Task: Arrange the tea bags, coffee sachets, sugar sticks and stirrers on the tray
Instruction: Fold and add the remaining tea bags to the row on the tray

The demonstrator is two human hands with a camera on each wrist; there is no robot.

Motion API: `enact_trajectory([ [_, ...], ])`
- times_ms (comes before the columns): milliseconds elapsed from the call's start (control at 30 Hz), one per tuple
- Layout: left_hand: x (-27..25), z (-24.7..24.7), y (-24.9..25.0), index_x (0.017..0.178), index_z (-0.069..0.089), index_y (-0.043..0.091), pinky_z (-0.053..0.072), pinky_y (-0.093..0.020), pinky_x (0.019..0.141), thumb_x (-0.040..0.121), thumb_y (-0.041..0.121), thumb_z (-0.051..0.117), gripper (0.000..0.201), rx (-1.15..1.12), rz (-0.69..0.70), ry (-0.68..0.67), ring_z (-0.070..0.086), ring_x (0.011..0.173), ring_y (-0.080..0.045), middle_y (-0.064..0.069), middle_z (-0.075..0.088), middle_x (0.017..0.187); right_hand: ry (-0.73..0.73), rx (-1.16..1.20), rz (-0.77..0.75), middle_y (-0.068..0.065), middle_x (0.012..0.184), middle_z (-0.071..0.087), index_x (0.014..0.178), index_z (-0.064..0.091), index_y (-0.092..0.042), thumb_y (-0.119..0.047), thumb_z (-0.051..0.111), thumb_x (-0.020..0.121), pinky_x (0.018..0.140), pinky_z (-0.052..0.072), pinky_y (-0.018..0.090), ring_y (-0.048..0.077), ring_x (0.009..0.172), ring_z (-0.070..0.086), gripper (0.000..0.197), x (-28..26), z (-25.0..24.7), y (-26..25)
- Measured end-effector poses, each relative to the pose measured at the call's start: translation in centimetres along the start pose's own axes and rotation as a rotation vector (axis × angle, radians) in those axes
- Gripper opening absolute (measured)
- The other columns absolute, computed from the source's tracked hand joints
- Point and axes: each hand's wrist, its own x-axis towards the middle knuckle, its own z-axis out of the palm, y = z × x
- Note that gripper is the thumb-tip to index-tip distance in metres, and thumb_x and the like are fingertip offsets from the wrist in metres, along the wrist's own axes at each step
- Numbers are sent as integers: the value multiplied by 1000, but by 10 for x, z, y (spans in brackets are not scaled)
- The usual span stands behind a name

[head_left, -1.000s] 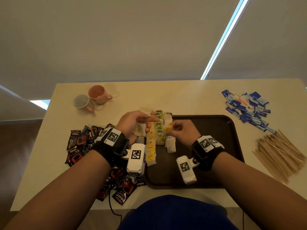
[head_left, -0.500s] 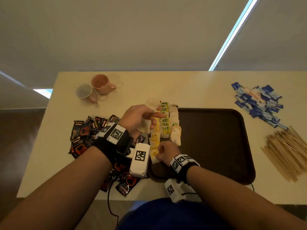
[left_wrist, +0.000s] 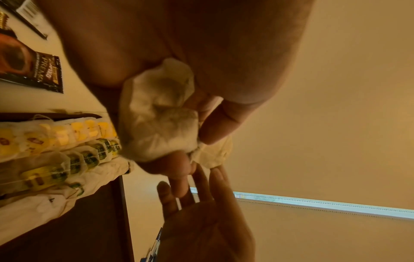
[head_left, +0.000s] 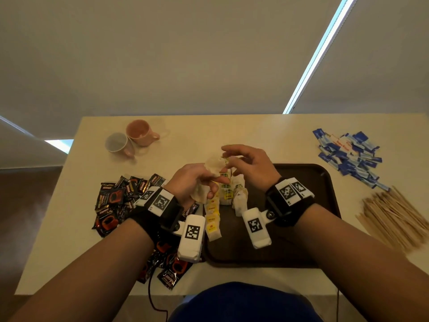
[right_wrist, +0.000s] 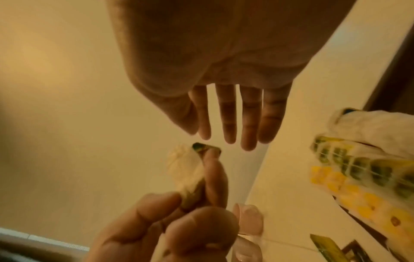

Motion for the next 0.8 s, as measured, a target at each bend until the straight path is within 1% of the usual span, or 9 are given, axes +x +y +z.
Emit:
enact_trajectory([
  [133,1,6,-1,100,65,-7,42,-26,45,94,0,46,21,3,18,-12,49,50,-21,-27,69,90,-77,-175,-119,0,105,74,110,74,-13,-10,68,90,82,56,23,13,93,70,21,-8,-1,-7],
  [233,3,10,-2,99,65,-6,41,-26,46,93,1,46,21,4,11,-11,47,50,-23,-28,69,89,-70,-21,-62,10,103,74,106,74,-4,0,62,89,79,56,27,17,91,70,21,-15,-3,-11],
  [300,3,12,-3,104,65,-7,41,-27,46,93,2,45,24,8,-1,-7,47,50,-22,-28,69,90,-79,94,-26,9,101,74,105,73,-5,-8,63,86,75,56,26,13,88,69,22,-19,-5,-15],
  [400,3,17,-4,105,64,-9,41,-26,45,93,3,45,25,12,-1,-19,48,50,-21,-26,69,87,-39,-60,-125,2,98,75,106,75,-9,-19,70,90,80,58,29,12,89,71,19,-21,-5,-15],
  [533,5,21,-3,105,64,-5,40,-25,43,95,7,46,24,16,-28,-40,46,50,-21,-23,71,86,45,-144,-125,-2,89,76,100,78,-10,-10,69,89,77,57,27,6,80,70,13,-17,-7,-8],
  [600,6,19,-3,104,66,-3,38,-25,43,100,19,49,28,106,-25,-10,47,48,-20,-23,73,91,75,-179,-115,-5,84,75,98,79,-12,-11,69,90,75,57,26,5,75,69,13,-16,-9,-8],
  [667,9,17,-4,102,69,0,35,-22,39,99,32,58,34,226,30,67,47,44,-16,-20,74,93,89,-228,-110,-6,84,75,96,79,-15,-15,69,90,75,59,29,5,76,69,12,-17,-11,-7],
  [700,11,15,-4,99,70,2,34,-20,37,97,34,63,32,272,80,117,47,41,-14,-16,73,88,87,-249,-98,-6,83,75,96,79,-15,-17,69,90,75,59,30,5,76,69,12,-17,-11,-7],
  [800,16,12,-5,94,72,12,36,-20,37,91,23,72,12,390,254,187,47,39,-12,-9,67,73,58,-261,-39,-4,80,75,94,78,-16,-22,70,90,72,61,35,8,70,70,11,-17,-12,-8],
])
